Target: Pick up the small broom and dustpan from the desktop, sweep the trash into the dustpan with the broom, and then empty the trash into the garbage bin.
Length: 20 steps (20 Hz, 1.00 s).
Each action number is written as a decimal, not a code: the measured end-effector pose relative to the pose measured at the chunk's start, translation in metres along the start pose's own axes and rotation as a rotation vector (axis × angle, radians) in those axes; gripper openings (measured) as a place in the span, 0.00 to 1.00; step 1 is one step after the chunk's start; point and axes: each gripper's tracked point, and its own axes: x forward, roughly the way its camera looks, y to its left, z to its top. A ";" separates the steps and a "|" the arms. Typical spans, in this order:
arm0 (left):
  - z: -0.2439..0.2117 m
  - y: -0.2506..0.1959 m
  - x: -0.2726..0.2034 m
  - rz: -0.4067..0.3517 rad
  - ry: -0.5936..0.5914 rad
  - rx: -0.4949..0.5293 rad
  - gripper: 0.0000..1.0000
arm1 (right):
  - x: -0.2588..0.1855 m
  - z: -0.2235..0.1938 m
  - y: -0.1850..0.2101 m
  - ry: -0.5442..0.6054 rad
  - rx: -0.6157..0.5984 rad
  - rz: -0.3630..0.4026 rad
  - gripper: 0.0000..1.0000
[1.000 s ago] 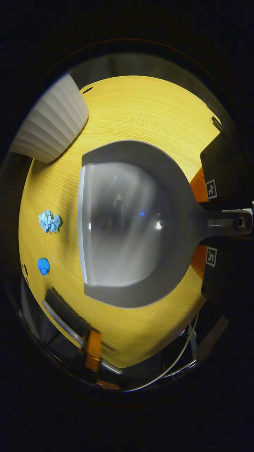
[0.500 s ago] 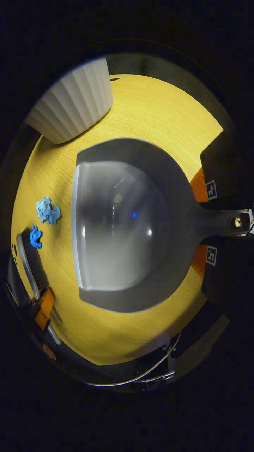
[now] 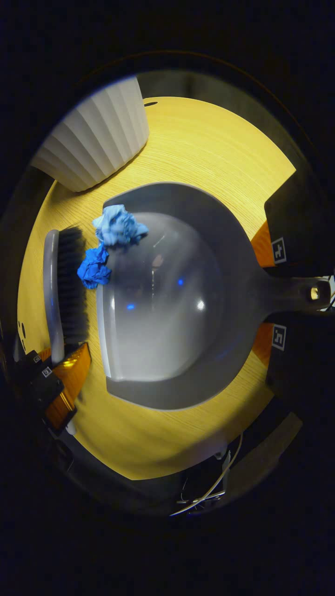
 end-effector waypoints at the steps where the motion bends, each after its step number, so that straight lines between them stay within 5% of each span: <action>1: 0.001 -0.007 -0.003 -0.034 0.003 -0.010 0.22 | -0.003 0.002 0.000 -0.008 -0.001 0.000 0.32; 6: 0.000 -0.007 -0.018 -0.090 -0.040 -0.130 0.22 | 0.000 0.001 0.000 -0.050 0.004 0.002 0.32; 12: -0.039 0.050 -0.022 0.115 -0.016 -0.240 0.22 | 0.004 0.009 0.010 -0.123 0.071 -0.011 0.32; 20: -0.050 0.060 -0.010 0.159 0.024 -0.318 0.25 | -0.009 0.022 0.026 -0.163 0.200 -0.007 0.32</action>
